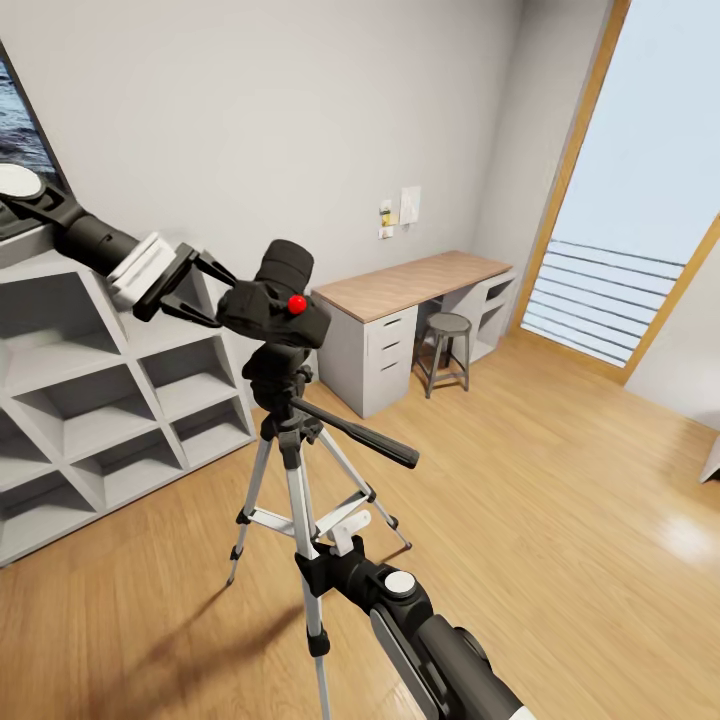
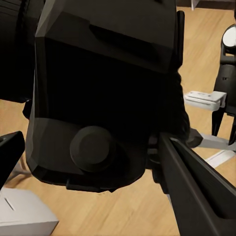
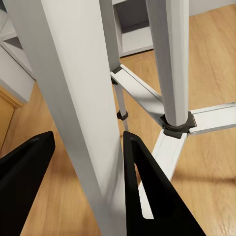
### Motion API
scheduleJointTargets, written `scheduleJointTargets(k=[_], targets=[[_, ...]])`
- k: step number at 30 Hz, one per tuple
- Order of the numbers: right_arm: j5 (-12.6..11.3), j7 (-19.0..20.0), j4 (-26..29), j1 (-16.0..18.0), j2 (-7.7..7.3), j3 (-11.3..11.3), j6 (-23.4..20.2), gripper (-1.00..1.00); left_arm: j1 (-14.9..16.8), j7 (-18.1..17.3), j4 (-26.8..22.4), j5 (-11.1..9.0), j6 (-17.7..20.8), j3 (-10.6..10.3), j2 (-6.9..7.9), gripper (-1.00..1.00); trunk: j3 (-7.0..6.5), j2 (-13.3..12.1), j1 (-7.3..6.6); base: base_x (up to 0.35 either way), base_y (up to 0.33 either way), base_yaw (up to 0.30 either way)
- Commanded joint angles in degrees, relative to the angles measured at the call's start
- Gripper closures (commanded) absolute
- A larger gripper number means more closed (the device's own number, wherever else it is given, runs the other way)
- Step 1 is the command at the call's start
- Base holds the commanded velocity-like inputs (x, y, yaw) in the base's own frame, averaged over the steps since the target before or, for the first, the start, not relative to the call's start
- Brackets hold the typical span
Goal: Attach the digital camera to the camera tripod in the bedroom.
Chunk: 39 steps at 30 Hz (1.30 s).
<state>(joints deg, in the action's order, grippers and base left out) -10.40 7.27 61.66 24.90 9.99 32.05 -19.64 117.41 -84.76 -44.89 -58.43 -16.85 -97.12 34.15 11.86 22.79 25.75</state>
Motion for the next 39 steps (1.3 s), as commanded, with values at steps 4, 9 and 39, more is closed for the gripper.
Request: scheduleJointTargets(k=[4,9,39], targets=[[-0.4,0.0,0.0,0.1,0.01,0.0,-0.3,1.00,-0.2,-0.1,-0.1,-0.7,-1.7,-0.4,0.74,1.00,0.12,0.1,0.04,0.000,0.000,0.000],[-0.4,0.0,0.0,0.1,0.01,0.0,-0.3,1.00,-0.5,-0.1,-0.1,-2.7,-2.7,-0.3,1.57,1.00,0.12,0.1,0.04,0.000,0.000,0.000],[0.7,-0.2,0.0,0.1,0.01,0.3,0.4,1.00,-3.0,0.6,1.2,-5.6,-1.2,-0.4,3.02,1.00,0.13,0.1,0.04,0.000,0.000,0.000]])
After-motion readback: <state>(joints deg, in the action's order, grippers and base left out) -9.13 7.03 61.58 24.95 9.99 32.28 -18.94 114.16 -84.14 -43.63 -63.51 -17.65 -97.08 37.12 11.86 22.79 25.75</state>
